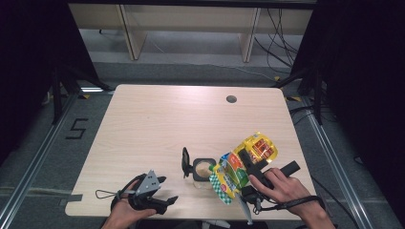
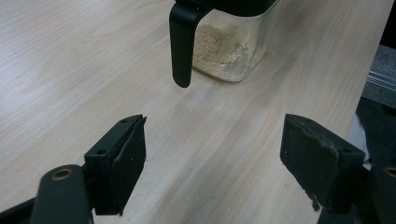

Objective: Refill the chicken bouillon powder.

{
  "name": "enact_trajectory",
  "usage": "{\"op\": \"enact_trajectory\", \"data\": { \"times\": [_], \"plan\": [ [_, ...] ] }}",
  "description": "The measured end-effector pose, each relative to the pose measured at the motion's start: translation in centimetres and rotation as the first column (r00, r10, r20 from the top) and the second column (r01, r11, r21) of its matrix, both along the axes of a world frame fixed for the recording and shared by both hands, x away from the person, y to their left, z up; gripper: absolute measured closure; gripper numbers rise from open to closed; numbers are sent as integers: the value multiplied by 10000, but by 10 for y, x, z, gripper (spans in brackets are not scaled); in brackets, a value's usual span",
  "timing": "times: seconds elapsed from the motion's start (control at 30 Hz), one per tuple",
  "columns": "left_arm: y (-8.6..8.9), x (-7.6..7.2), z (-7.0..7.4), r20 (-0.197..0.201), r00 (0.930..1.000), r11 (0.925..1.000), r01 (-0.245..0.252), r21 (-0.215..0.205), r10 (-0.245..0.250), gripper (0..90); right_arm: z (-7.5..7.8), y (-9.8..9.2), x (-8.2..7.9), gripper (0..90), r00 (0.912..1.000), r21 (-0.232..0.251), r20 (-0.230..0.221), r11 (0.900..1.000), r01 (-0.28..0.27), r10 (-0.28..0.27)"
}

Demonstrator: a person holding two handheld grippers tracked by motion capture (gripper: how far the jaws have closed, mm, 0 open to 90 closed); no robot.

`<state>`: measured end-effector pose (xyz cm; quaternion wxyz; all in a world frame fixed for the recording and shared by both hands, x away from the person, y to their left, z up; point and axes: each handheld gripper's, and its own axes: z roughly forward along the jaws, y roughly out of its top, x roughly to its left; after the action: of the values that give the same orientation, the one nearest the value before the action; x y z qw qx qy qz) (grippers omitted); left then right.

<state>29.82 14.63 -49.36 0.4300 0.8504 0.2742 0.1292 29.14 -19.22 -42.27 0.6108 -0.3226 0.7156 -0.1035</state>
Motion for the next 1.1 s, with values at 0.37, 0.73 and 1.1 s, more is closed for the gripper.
{"op": "enact_trajectory", "data": {
  "times": [0.37, 0.73, 1.1],
  "plan": [
    [0, 0, 0, 1, 10000, 10000, 2, -3, -2, 221, 2, 0, 0, 442, 10000, -159, 57, 9999, 11, -10],
    [0, 0, 0, 3, 10000, 10000, 5, 5, -5, 221, 4, 1, 0, 442, 9999, -251, 75, 9996, -85, 87],
    [0, 0, 0, 14, 10000, 10000, 8, 8, -8, 221, 5, 3, 0, 464, 9999, -281, -114, 9996, -84, 81]
  ]
}}
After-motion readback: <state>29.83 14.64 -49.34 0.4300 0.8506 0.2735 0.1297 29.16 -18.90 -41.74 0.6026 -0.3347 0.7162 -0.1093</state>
